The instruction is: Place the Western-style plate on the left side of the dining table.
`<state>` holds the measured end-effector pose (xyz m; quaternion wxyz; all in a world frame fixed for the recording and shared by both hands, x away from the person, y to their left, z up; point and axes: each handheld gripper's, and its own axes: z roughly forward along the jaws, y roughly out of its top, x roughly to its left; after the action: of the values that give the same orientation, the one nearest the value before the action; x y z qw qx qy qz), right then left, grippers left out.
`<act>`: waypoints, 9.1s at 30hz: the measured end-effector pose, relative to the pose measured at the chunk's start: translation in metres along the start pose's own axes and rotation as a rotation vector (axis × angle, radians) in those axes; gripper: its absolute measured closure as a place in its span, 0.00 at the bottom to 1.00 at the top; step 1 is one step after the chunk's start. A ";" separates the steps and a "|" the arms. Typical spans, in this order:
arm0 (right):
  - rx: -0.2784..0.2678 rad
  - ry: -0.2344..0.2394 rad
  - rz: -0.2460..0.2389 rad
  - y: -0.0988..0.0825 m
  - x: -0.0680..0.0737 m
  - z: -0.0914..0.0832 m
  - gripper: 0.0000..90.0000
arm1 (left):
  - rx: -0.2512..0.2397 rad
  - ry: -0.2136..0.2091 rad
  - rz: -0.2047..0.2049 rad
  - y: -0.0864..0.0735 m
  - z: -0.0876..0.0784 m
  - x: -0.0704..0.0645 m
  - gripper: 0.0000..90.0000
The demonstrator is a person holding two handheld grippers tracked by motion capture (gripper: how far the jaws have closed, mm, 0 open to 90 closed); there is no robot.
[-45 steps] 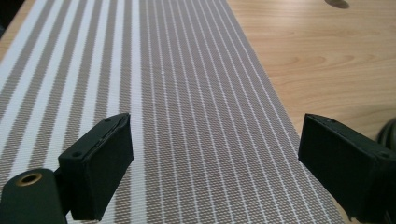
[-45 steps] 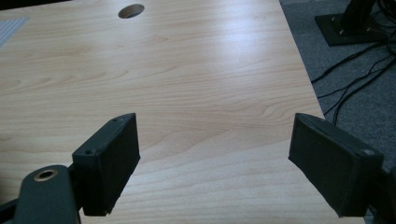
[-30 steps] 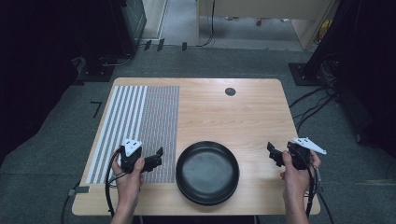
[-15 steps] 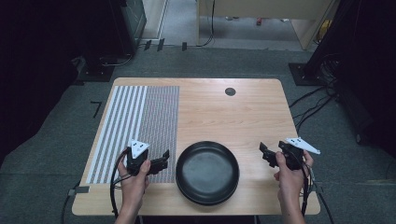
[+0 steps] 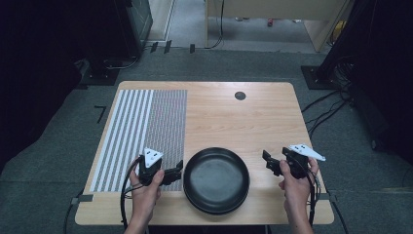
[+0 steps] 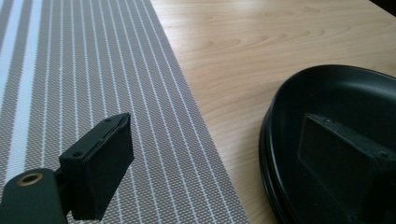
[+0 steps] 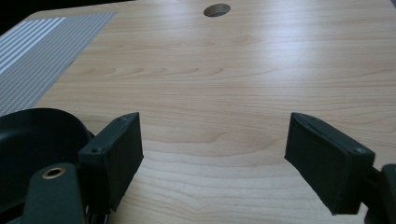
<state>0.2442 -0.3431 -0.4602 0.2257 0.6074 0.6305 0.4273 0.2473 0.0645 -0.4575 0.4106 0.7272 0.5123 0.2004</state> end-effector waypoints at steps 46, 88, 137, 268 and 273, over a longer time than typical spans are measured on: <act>0.116 0.172 -0.074 -0.021 0.050 0.025 0.70 | 0.087 -0.088 0.011 -0.011 0.014 -0.027 0.53; 0.191 0.298 0.041 -0.031 0.045 0.026 0.95 | 0.228 -0.253 -0.026 -0.018 0.018 -0.012 0.74; 0.223 0.347 0.067 -0.042 0.060 0.032 0.90 | 0.261 -0.284 -0.003 -0.009 -0.005 0.008 0.79; 0.180 0.497 0.407 0.020 0.113 0.070 0.91 | 0.152 -0.219 -0.155 0.018 -0.042 0.062 0.80; 0.189 0.504 0.395 0.028 0.124 0.080 0.91 | 0.134 -0.210 -0.186 0.020 -0.045 0.075 0.81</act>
<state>0.3049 -0.2060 -0.4508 -0.0817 0.6114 0.5733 0.5392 0.2568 0.1478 -0.4252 0.4292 0.7193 0.5440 0.0498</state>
